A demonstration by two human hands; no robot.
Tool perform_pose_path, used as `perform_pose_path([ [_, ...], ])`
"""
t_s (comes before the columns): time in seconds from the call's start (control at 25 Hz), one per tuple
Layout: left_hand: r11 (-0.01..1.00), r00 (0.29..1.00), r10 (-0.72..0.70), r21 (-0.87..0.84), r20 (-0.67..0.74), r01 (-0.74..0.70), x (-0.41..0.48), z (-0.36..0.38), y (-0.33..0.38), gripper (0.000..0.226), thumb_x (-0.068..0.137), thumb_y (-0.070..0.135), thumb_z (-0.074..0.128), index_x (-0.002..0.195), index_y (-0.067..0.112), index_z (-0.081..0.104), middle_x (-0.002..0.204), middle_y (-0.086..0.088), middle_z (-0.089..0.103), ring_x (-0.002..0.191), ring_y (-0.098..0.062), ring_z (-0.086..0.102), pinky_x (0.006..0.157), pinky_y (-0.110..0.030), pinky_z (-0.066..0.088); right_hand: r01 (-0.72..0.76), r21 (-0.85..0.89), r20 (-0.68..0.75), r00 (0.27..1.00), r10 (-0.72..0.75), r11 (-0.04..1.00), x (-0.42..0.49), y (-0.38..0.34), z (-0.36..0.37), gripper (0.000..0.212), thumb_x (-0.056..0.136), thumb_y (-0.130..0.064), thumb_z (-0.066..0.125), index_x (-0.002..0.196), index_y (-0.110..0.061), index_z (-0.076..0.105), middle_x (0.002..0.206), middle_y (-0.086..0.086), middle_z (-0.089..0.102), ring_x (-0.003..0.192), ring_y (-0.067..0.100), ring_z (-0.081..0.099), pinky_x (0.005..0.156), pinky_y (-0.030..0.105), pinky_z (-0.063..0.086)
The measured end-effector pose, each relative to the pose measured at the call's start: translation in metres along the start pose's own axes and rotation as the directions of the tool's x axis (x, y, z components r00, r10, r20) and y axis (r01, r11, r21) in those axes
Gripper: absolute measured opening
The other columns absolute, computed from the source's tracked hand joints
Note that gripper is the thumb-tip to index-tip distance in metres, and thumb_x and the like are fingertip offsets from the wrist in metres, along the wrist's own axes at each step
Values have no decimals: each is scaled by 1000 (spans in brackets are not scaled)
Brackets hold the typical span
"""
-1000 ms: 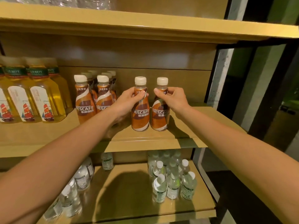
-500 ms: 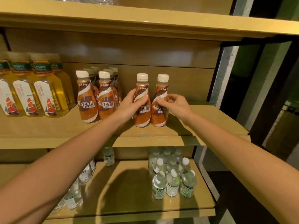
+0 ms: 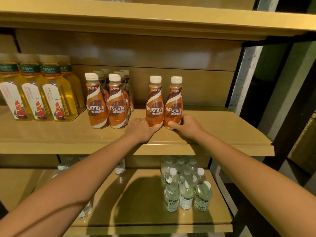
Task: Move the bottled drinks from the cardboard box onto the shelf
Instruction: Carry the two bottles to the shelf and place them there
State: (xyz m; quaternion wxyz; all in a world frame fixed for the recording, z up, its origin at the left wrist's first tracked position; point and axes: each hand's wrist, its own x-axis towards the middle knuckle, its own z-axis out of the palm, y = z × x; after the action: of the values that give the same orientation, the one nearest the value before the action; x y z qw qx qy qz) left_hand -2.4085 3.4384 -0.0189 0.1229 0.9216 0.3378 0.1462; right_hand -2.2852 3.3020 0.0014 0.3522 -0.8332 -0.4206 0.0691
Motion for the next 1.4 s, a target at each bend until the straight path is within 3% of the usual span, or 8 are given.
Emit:
perform_pose_path([
  [0.32, 1000, 998, -2, 5, 59, 2, 72, 6, -9, 71, 89, 65, 26, 131, 14, 50, 133, -13, 54, 120, -32, 50, 104, -45, 38, -2, 11, 30, 1000, 1, 1000, 71, 2, 10, 43, 88, -43, 58, 121, -16, 55, 122, 7, 63, 112, 25, 57, 100, 43, 45],
  [0.72, 1000, 994, -21, 16, 110, 19, 95, 8, -21, 98, 72, 81, 11, 139, 16, 39, 142, -13, 44, 130, -35, 39, 108, -51, 32, -4, -36, 7, 1000, 4, 999, 97, 9, 20, 50, 87, -49, 56, 125, -16, 51, 124, 6, 61, 115, 26, 56, 99, 43, 45],
  [0.84, 1000, 997, -23, -5, 75, 24, 86, 2, -20, 78, 85, 70, 28, 134, 12, 45, 137, -14, 45, 127, -33, 40, 107, -49, 34, -31, -99, 4, 999, 32, 995, 86, 4, 17, 58, 84, -52, 58, 127, -15, 48, 124, 6, 60, 114, 26, 56, 97, 43, 47],
  [0.92, 998, 999, -17, -53, 30, 18, 71, -5, -15, 64, 90, 59, 37, 129, 10, 50, 134, -14, 47, 124, -31, 42, 106, -48, 35, -11, -234, -20, 1000, 6, 972, 70, 2, 10, 53, 83, -51, 60, 121, -14, 52, 118, 6, 62, 109, 24, 58, 93, 40, 48],
  [1.08, 991, 993, 113, -71, 15, -112, 23, -21, 2, 58, 91, 54, 41, 130, 12, 48, 133, -11, 52, 120, -29, 48, 104, -46, 39, -16, -494, -65, 998, -19, 869, 20, -7, -16, 49, 87, -54, 54, 109, -10, 57, 106, 8, 63, 98, 23, 57, 86, 37, 48],
  [1.28, 961, 958, 277, -15, 69, -277, -52, -41, 61, 65, 93, 48, 44, 141, 6, 34, 144, -17, 40, 129, -31, 41, 105, -39, 35, -81, -548, -100, 994, 30, 833, -63, -6, -59, 58, 91, -50, 48, 128, -6, 49, 122, 13, 60, 112, 29, 55, 96, 41, 45],
  [1.4, 898, 888, 432, 14, 157, -439, -88, -35, 114, 73, 92, 49, 46, 146, 5, 25, 150, -18, 32, 136, -31, 34, 109, -38, 31, -154, -586, -143, 986, 85, 796, -121, 7, -91, 57, 93, -50, 46, 128, -6, 49, 122, 15, 60, 110, 30, 56, 90, 40, 46],
])
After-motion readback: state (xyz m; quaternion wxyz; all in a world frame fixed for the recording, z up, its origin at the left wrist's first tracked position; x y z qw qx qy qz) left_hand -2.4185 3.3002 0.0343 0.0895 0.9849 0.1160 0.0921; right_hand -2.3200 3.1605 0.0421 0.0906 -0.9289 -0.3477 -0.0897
